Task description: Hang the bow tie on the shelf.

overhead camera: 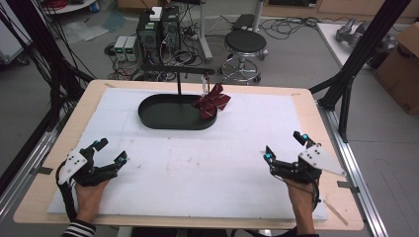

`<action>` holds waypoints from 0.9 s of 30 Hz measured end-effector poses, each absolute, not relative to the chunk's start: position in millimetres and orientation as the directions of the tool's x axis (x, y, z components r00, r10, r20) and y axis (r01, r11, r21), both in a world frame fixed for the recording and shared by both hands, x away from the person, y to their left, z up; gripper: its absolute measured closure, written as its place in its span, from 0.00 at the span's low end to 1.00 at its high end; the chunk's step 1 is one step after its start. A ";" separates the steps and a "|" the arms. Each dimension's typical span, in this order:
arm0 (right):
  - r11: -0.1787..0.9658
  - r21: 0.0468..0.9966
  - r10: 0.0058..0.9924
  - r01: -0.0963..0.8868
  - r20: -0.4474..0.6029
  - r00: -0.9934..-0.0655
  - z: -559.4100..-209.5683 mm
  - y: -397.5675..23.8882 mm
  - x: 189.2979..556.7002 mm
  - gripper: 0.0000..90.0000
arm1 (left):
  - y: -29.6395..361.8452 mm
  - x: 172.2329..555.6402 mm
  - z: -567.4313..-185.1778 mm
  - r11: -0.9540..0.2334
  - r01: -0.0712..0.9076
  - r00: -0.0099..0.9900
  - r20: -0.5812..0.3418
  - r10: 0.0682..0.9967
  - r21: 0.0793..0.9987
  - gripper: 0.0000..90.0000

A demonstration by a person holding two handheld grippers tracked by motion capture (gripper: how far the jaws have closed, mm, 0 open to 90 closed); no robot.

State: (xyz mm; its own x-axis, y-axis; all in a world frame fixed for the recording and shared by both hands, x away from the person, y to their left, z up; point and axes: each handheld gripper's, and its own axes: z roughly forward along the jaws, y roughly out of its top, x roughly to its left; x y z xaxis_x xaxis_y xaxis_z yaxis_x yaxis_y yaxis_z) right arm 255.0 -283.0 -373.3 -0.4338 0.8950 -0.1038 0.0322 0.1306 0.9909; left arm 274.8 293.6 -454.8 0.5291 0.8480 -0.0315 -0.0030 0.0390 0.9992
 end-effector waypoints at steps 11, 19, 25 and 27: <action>0.044 0.999 0.909 0.003 -0.039 -0.414 -423.1 -270.2 252.5 0.02 | 293.3 274.4 -454.9 0.036 -0.007 0.529 -0.027 0.848 0.999 0.16; 0.064 0.996 0.902 0.062 -0.031 -0.431 -452.0 -259.8 257.4 0.02 | 293.2 274.2 -454.9 0.036 -0.010 0.527 -0.025 0.849 0.999 0.16; 0.073 0.997 0.908 0.040 -0.050 -0.417 -453.0 -258.0 255.0 0.02 | 293.2 274.3 -455.0 0.037 -0.008 0.526 -0.027 0.850 0.999 0.16; 0.076 0.996 0.907 0.039 -0.054 -0.417 -453.0 -257.8 255.3 0.02 | 293.2 274.3 -455.0 0.040 -0.008 0.525 -0.030 0.850 0.999 0.16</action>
